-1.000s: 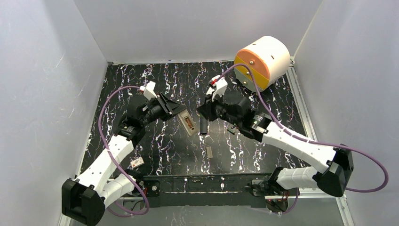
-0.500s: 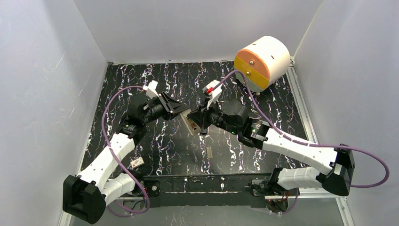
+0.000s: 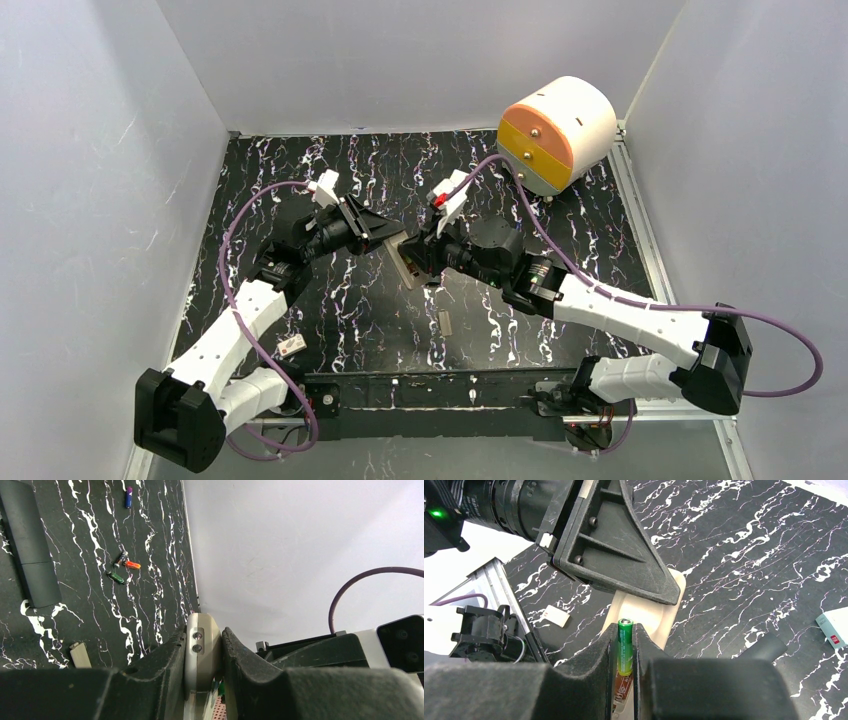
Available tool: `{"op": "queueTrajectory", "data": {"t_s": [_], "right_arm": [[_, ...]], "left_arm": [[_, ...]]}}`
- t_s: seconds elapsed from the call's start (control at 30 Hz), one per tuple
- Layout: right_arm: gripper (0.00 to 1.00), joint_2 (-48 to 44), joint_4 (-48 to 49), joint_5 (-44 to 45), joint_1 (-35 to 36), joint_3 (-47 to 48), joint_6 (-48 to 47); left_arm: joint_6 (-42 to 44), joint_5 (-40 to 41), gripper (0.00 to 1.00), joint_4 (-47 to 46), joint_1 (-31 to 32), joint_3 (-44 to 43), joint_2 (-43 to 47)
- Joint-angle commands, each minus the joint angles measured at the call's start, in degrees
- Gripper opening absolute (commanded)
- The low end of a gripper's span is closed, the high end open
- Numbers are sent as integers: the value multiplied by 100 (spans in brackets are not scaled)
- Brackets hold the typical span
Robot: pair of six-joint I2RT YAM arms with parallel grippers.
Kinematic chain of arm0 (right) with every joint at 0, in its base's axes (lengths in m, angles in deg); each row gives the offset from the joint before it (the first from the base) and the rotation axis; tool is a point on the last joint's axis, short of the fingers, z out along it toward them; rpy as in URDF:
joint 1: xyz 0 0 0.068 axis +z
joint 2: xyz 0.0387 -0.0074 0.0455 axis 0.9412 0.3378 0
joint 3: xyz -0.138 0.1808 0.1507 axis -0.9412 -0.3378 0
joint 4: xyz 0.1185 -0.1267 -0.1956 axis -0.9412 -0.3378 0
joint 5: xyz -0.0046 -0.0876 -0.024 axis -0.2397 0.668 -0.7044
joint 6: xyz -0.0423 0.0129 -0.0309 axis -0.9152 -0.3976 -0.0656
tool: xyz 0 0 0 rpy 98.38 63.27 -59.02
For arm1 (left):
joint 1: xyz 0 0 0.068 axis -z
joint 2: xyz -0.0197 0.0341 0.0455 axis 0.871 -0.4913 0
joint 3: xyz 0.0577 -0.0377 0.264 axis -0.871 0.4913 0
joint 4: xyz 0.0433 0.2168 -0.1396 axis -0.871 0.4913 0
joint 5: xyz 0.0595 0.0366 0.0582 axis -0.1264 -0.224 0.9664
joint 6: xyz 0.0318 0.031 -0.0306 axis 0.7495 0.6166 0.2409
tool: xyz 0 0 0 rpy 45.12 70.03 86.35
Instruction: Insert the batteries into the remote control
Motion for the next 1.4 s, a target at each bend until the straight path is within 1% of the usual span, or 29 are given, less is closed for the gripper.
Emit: {"op": "queueTrajectory", "data": {"t_s": [0.0, 0.17, 0.37, 0.5, 0.7, 0.8, 0.9, 1.0, 1.17, 1.37], "right_arm": [[24, -41, 307, -80, 16, -136, -166], [26, -228, 220, -29, 15, -315, -258], [29, -221, 36, -112, 14, -276, -283], [33, -207, -15, 45, 16, -179, -189], [42, -258, -68, 267, 16, -8, -70], [48, -442, -67, 447, 12, -9, 17], [54, -617, 18, 465, 16, -15, 93], [58, -664, -79, 469, 16, 88, 270], [61, -564, -219, 331, 16, 96, 492], [61, -444, -504, 150, 16, 59, 223]], "left_arm": [[-24, -214, 0, -108, 35, -257, 64], [-20, -220, 0, -108, 32, -287, 73], [-7, -251, 0, -108, 30, -254, 56], [10, -252, 0, -108, 34, -250, 56], [55, -252, 0, -58, 30, -224, 21], [65, -234, 0, -47, 34, -214, 12], [87, -218, 0, -46, 30, -215, 4], [98, -213, 0, -21, 37, -224, -13], [89, -196, 0, -2, 30, -253, -17], [75, -223, 0, 11, 30, -335, -32]]}}
